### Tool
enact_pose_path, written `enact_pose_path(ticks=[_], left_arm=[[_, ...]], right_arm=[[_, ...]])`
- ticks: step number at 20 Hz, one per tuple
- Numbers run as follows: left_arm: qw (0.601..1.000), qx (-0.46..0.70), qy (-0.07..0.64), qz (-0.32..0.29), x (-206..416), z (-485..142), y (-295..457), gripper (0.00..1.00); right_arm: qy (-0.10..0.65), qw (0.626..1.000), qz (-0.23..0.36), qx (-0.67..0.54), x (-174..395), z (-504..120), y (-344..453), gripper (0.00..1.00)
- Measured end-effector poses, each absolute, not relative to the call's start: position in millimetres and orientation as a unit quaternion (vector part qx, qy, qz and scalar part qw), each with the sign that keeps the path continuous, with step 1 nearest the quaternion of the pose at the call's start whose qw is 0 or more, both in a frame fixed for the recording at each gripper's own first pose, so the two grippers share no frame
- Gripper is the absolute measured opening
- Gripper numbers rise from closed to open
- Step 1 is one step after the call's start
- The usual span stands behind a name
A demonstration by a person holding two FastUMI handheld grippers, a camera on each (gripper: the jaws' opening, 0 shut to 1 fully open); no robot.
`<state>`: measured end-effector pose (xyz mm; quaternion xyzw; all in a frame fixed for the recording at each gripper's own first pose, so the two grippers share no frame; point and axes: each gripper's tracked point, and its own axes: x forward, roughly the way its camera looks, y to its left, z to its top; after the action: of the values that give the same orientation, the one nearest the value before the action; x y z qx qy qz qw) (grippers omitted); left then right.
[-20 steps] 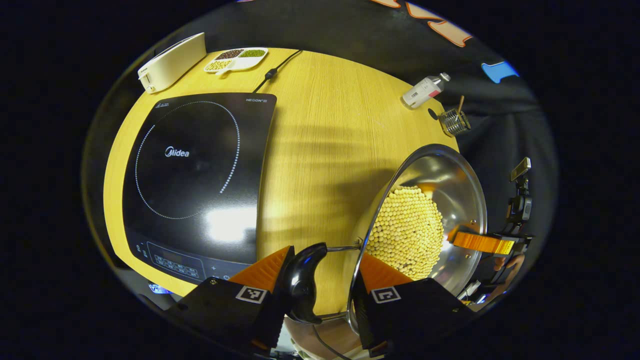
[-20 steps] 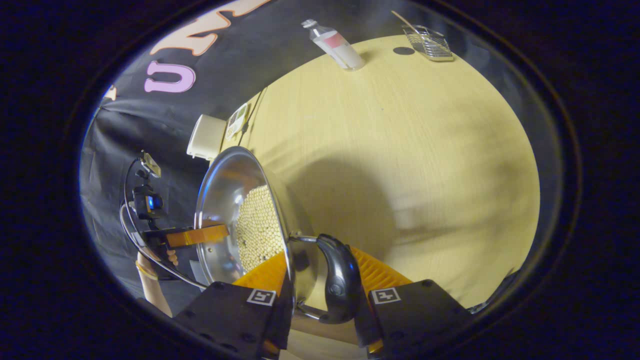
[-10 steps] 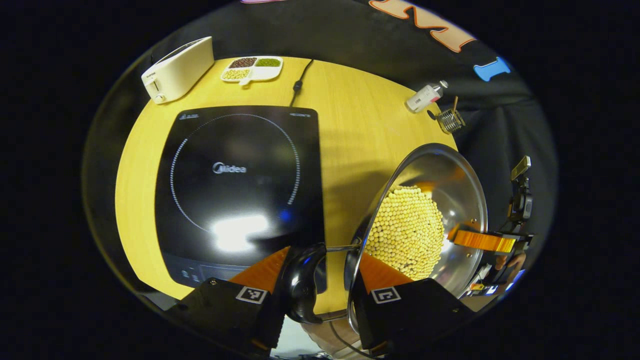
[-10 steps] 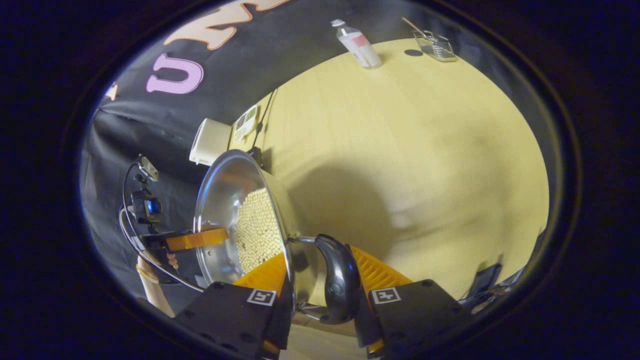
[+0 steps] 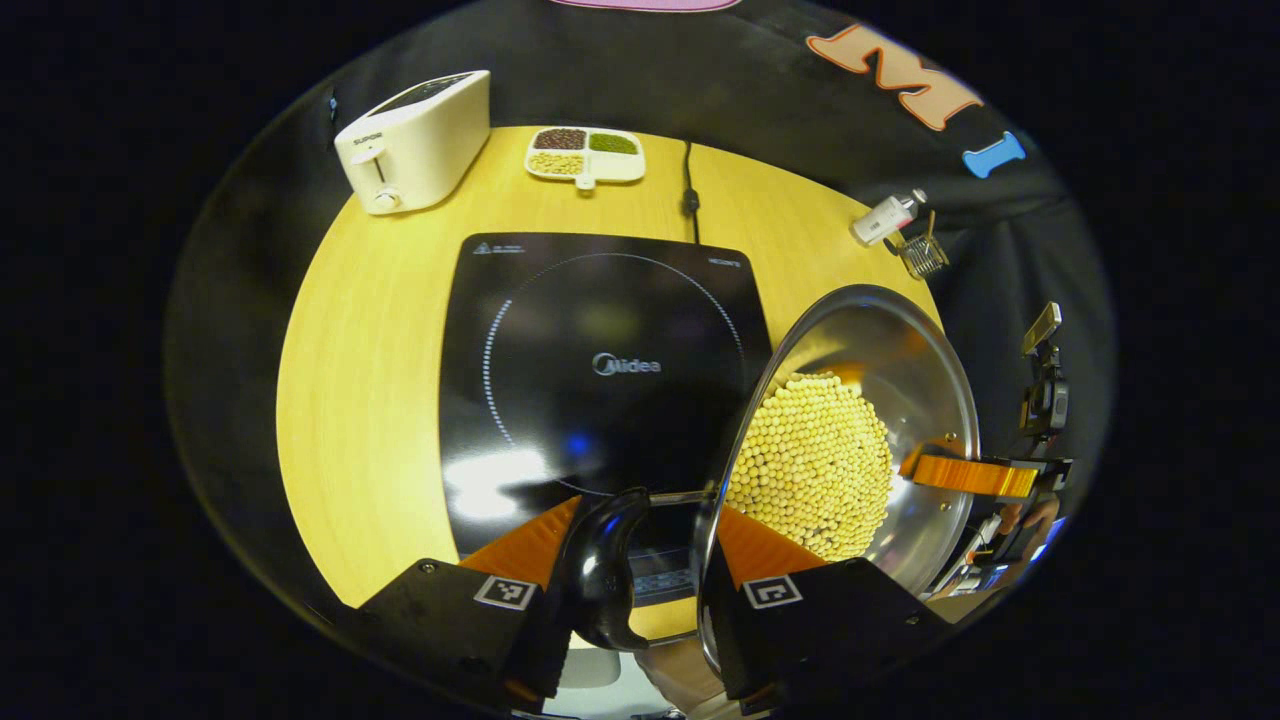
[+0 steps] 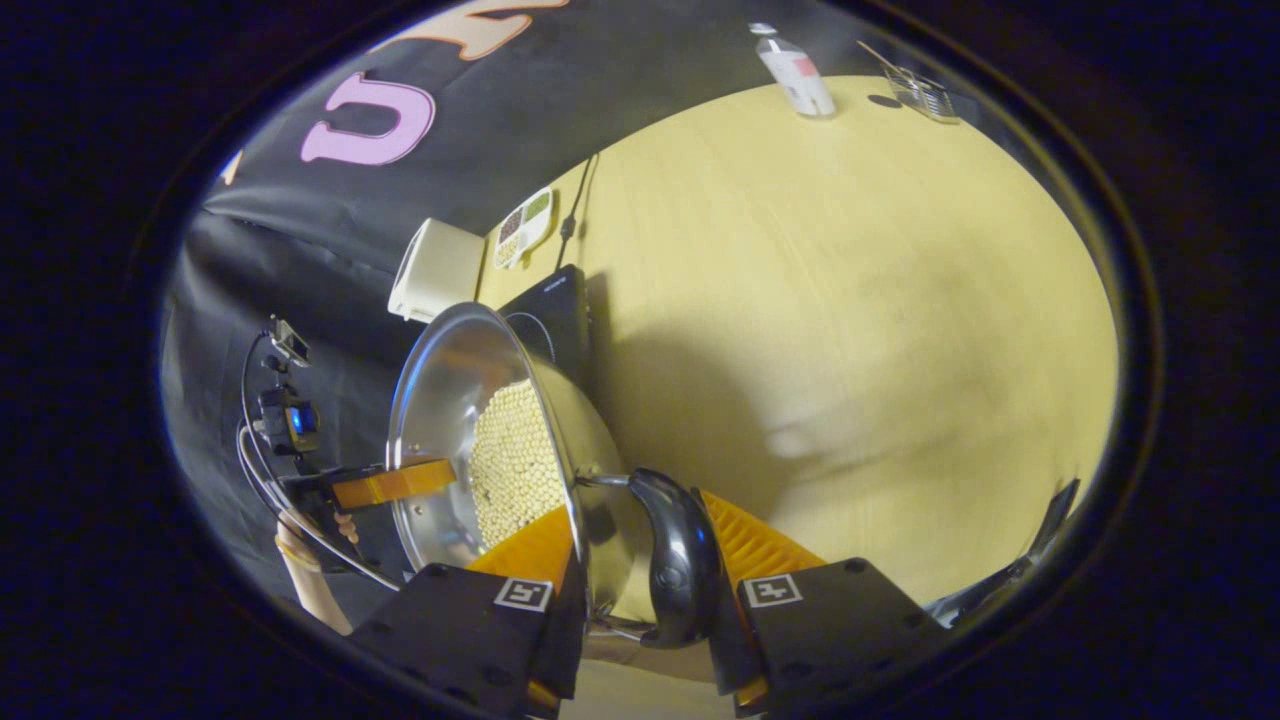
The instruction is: First push the handle of the pot to place it horizontally, then grasp the pot with both hands and set it on the induction cooktop.
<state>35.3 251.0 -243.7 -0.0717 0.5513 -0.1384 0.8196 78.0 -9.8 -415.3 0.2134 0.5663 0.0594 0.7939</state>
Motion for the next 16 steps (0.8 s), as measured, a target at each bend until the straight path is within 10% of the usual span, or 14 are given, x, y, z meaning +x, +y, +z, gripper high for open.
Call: enact_pose_path(ticks=[16], left_arm=[[0.849,-0.038,0.512,-0.127,98.3,-258.5,330.5,0.6]], right_arm=[[0.516,0.821,0.065,0.234,90.7,-420.6,-7.5,0.54]])
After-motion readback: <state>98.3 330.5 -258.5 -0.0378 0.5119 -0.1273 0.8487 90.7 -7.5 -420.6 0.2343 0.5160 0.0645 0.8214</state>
